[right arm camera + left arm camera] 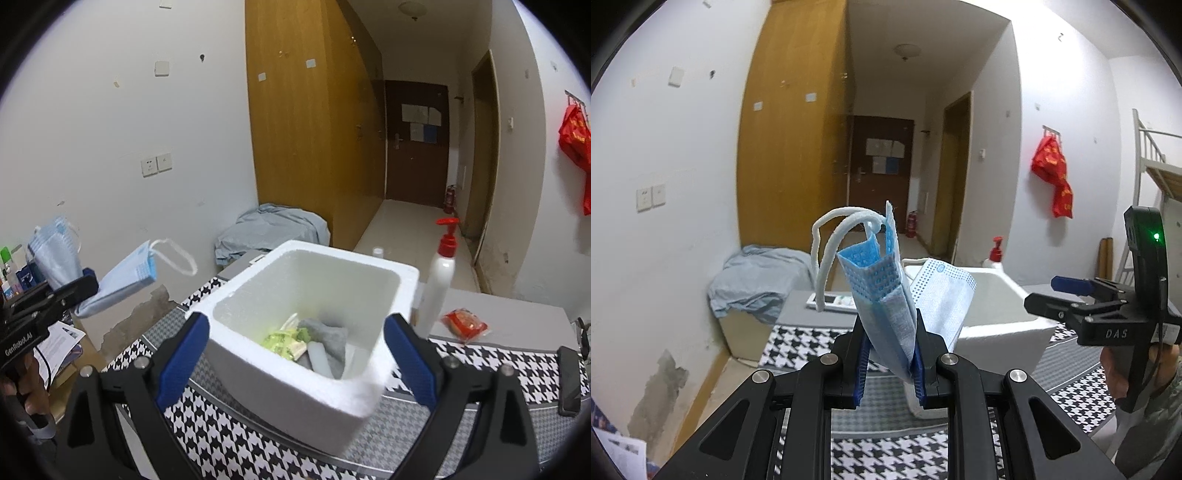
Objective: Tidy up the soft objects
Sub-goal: 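Move the blue mask over the foam box with the left gripper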
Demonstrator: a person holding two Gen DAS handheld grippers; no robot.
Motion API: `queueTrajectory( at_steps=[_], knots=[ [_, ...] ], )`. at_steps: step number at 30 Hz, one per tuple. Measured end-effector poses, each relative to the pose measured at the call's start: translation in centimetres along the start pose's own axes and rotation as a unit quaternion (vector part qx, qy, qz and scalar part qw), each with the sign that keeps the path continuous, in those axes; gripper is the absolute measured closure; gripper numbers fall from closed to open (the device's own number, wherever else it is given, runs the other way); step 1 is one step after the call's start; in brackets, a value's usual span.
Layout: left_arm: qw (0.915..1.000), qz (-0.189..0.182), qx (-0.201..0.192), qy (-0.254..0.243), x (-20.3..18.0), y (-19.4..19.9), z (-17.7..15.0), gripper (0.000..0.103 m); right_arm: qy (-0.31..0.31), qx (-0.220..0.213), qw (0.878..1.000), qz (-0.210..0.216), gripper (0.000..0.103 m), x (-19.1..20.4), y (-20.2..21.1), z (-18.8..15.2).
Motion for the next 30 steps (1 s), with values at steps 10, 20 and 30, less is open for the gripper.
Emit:
queueTrajectory(
  at_steps=[10, 20, 30],
  knots=[
    [0.9997, -0.02, 0.011, -0.005, -1.9, -2.1, 1.0, 0.082, -0.009, -0.004, 1.0, -0.013, 0.006, -1.9, 1.3, -0.2],
    [0.9987, -0.044, 0.026, -0.007, -4.0, -4.5, 1.4, 0.082, -0.018, -0.008, 1.0, -0.02, 0.005, -3.8, 2.6, -1.0],
    [0.9977, -0.056, 0.035, -0.016, -5.9, -7.0, 2.0, 0.082, -0.028, -0.007, 0.999, -0.031, 0.005, -5.6, 3.5, -2.0]
  ],
)
Point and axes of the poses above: each gripper's, at about its wrist camera, not at the fingertips, and y roughly against the way its jaws point, x to its left, z to its top, the point moved 6 cm from there along -y, roughly the way its jaws point, and after that the axes turned 6 degrees about -x, right-handed, at the moved point
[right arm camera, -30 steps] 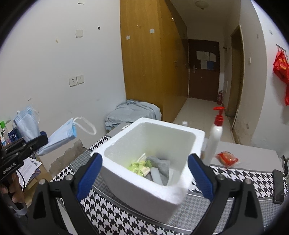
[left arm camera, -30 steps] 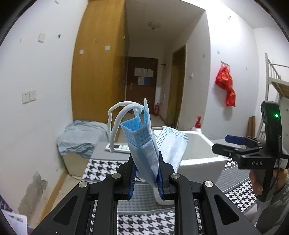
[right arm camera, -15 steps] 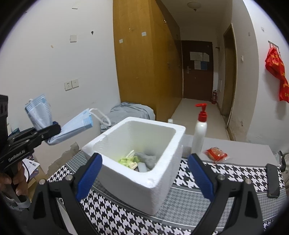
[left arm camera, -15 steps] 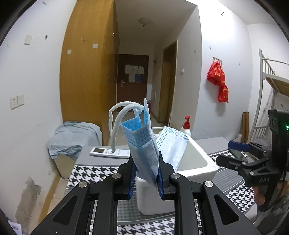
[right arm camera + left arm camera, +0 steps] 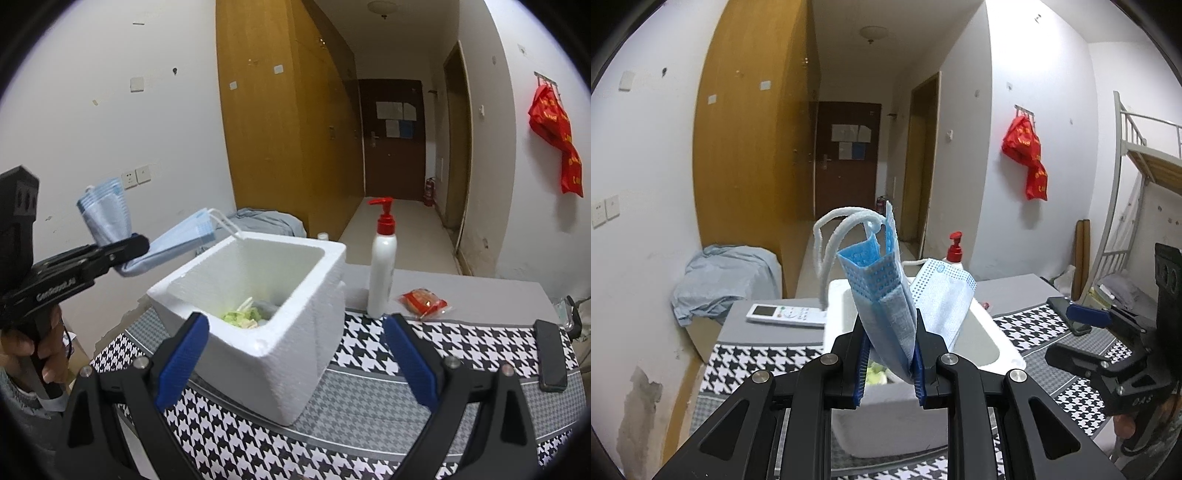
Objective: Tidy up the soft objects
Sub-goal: 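Move the blue mask over the foam box with the left gripper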
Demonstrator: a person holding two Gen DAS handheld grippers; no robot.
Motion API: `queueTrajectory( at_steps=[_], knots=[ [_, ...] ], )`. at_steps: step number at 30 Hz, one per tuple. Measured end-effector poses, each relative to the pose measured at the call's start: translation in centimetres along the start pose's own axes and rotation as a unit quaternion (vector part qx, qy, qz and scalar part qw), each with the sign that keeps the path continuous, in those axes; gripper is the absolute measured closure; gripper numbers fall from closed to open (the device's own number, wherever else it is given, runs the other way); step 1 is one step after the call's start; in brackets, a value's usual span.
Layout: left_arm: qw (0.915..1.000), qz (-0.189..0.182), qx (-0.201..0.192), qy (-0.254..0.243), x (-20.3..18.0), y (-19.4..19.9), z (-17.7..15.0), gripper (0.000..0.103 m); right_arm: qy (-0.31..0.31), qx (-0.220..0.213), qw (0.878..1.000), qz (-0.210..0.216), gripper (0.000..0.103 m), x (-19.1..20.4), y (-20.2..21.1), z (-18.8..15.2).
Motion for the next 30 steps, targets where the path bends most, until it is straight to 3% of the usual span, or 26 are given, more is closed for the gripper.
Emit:
queueTrajectory(
  at_steps=[30],
  knots=[
    [0.9987, 0.008, 0.045, -0.022, -2.7, -6.7, 0.3, 0.082, -0.05, -0.011, 0.998, -0.028, 0.005, -5.8, 1.8, -2.0]
  ],
)
Point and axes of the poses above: each gripper's, at about its wrist camera, not at the fingertips, and y roughly against the way its jaws point, x to its left, z to its top, the point moved 6 cm from there along -y, roughly the way its jaws point, and after that the axes turned 6 degrees about -x, right-handed, at the moved point
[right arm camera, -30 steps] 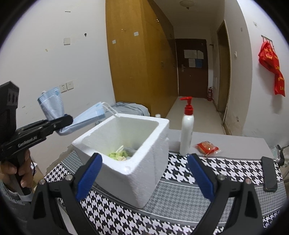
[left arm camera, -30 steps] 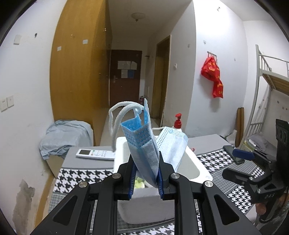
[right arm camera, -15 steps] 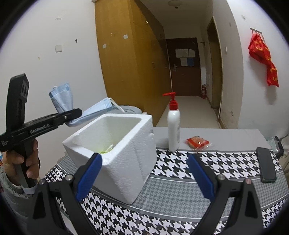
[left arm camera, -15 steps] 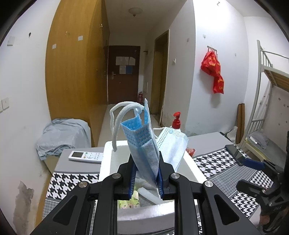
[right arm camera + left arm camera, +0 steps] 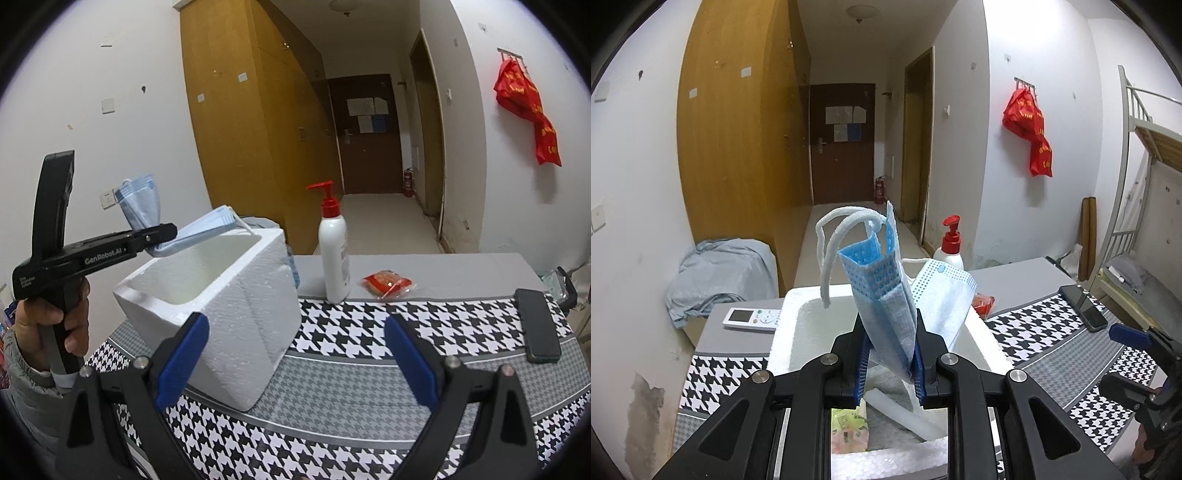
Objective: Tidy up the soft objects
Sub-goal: 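Move the blue mask over the foam box with the left gripper, then open the left gripper to drop the blue mask into the box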
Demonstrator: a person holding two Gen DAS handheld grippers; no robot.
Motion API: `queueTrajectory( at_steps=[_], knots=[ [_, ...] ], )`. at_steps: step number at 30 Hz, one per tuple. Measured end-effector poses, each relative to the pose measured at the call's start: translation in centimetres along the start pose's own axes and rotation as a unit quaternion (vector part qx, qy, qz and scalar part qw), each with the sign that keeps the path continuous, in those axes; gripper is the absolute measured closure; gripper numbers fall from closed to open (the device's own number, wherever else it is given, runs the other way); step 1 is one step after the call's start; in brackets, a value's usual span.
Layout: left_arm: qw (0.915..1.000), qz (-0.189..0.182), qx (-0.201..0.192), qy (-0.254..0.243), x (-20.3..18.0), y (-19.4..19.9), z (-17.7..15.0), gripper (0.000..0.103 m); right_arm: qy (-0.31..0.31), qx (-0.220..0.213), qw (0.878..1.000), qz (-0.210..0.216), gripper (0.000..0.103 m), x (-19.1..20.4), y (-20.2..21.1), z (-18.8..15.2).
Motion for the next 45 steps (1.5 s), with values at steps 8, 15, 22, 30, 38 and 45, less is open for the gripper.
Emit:
queueTrajectory(
  at_steps=[8, 15, 22, 30, 38, 45],
  knots=[
    [0.9992, 0.036, 0.016, -0.007, 0.3, -1.3, -0.3, 0.082, -0.005, 0.001, 1.0, -0.004, 0.005, -0.8, 0.0, -0.1],
    [0.9967, 0.068, 0.041, -0.015, 0.5, -2.5, -0.8, 0.082, -0.009, 0.0, 1.0, -0.006, 0.005, -1.3, 0.1, -0.3],
    [0.9945, 0.079, 0.065, -0.018, 0.9, -3.4, -1.4, 0.082, -0.012, 0.0, 1.0, -0.009, 0.005, -1.6, 0.1, -0.4],
    [0.993, 0.09, 0.075, -0.014, 1.4, -3.6, -1.7, 0.082, -0.012, 0.002, 1.0, -0.007, 0.005, -1.5, 0.1, -0.4],
    [0.9938, 0.099, 0.051, 0.0, 2.0, -2.6, -1.2, 0.022, -0.012, 0.002, 1.0, -0.009, 0.005, -1.6, 0.2, -0.3],
    [0.9949, 0.099, 0.022, 0.005, 2.2, -1.3, -0.6, 0.004, -0.01, 0.001, 1.0, -0.008, 0.005, -1.3, 0.3, -0.2]
  ],
)
Point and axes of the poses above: each gripper's, at about its wrist camera, not at the fingertips, and y roughly against the way its jaws point, x to its left, z to its top, the point moved 6 cm from there along -y, roughly the way its jaws point, and after that the axes turned 6 degrees about -x, right-handed, at the moved point
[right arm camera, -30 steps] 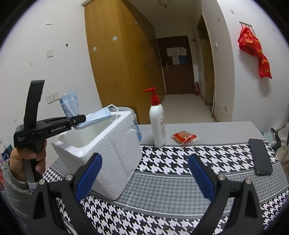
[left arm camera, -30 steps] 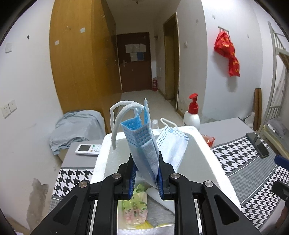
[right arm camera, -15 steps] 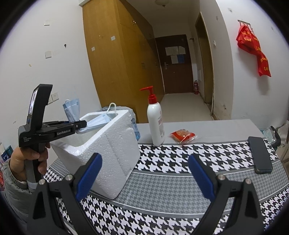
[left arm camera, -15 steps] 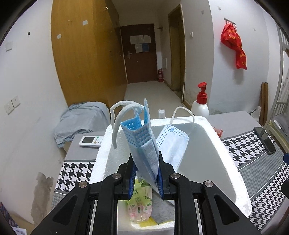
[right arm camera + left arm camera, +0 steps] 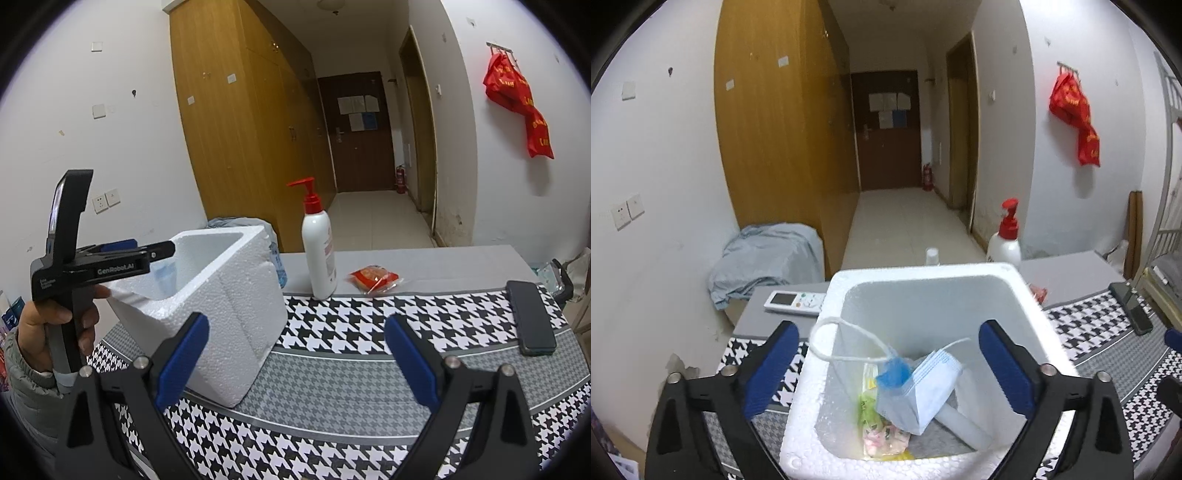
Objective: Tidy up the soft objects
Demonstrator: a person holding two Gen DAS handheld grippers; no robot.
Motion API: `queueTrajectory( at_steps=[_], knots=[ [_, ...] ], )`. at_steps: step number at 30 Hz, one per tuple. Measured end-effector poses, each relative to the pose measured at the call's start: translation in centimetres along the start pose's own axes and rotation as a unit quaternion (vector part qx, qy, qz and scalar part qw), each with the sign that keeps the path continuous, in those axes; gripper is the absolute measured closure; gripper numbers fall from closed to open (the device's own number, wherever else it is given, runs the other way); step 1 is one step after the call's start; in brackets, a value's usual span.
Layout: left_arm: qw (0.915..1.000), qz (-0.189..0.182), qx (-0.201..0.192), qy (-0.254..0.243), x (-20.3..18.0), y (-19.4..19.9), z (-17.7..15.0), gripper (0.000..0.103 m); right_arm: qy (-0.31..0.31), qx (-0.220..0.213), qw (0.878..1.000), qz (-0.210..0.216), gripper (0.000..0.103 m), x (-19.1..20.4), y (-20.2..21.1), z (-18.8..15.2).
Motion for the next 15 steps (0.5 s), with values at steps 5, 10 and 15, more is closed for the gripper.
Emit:
queueTrajectory(
  at_steps=[5, 10, 15],
  knots=[
    [0.9996, -0.015, -0.023, -0.006, -0.5, 1.4, 0.4, 0.001, 0.005, 0.002, 1.0, -0.002, 0.005, 0.4, -0.1, 0.0],
    [0.9985, -0.03, -0.046, 0.0, -0.6, 3.9, 0.9, 0.001, 0.011, -0.002, 1.0, -0.002, 0.005, 1.0, 0.5, 0.3],
    [0.9972, -0.029, -0.069, 0.002, -0.5, 6.8, 1.4, 0.001, 0.014, -0.01, 1.0, -0.001, 0.005, 1.7, 1.7, 0.6]
  ],
)
Point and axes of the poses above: each gripper's, at about its wrist camera, not at the fingertips, and y roughly against the way its jaws point, x to its left, z to its top, the point moved 6 cm from there along -y, roughly the way its jaws point, and after that the axes turned 6 degrees about -x, right-handed, at the moved point
